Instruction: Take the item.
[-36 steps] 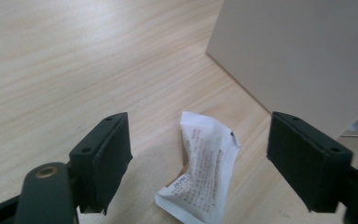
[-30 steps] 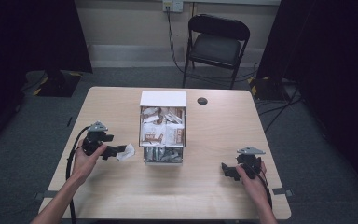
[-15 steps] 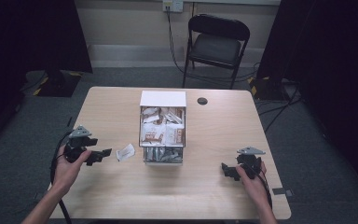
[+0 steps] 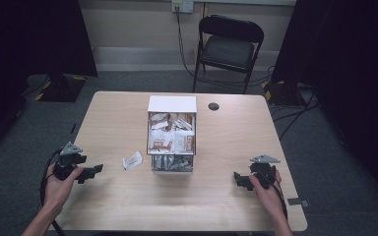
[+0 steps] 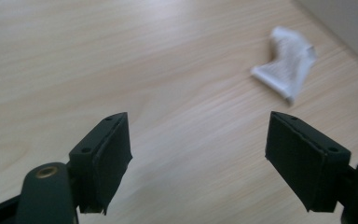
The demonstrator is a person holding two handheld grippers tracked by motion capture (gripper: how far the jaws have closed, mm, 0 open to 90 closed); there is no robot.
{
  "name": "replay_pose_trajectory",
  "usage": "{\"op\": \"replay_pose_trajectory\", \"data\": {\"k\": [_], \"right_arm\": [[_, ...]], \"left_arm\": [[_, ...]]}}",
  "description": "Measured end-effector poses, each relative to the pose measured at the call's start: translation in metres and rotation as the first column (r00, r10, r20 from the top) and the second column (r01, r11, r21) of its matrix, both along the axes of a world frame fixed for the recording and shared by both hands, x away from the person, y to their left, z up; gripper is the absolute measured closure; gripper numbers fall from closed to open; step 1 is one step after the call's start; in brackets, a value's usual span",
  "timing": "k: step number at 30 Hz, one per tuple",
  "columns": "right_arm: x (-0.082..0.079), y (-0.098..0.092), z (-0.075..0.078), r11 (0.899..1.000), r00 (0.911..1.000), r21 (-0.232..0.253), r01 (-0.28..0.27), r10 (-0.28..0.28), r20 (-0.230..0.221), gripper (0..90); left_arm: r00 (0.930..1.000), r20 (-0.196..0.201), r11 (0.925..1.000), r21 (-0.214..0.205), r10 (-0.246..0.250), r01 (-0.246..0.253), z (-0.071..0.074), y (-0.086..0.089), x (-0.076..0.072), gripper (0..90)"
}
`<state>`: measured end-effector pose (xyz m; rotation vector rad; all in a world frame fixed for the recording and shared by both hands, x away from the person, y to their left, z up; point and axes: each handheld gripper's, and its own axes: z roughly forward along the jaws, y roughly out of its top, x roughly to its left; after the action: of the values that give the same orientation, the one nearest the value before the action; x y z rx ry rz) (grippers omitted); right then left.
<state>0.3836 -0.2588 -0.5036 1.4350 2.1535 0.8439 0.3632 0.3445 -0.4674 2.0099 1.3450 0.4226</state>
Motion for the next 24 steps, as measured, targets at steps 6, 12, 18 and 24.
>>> {"op": "replay_pose_trajectory", "data": {"k": [6,12,18,24], "right_arm": [[0.000,0.000,0.000,1.000,1.0000,0.001,-0.002,0.002,-0.002,0.0],[0.000,0.000,0.000,1.000,1.0000,0.000,-0.004,0.004,-0.001,0.0],[0.000,0.000,0.000,1.000,1.0000,0.000,-0.004,0.004,-0.001,0.0],[0.000,0.000,0.000,1.000,1.0000,0.000,-0.004,0.004,-0.001,0.0]], "left_arm": [[0.9993,0.024,0.9996,-0.004,0.028,-0.028,-0.015,0.012,0.000,21.8],[0.9973,0.014,0.9973,-0.018,0.071,-0.071,-0.031,0.016,0.003,21.6],[0.9922,0.038,0.9912,0.055,0.118,-0.120,-0.041,0.016,0.006,15.9],[0.9888,0.059,0.9889,0.050,0.137,-0.140,-0.045,0.014,0.006,9.4]]}}
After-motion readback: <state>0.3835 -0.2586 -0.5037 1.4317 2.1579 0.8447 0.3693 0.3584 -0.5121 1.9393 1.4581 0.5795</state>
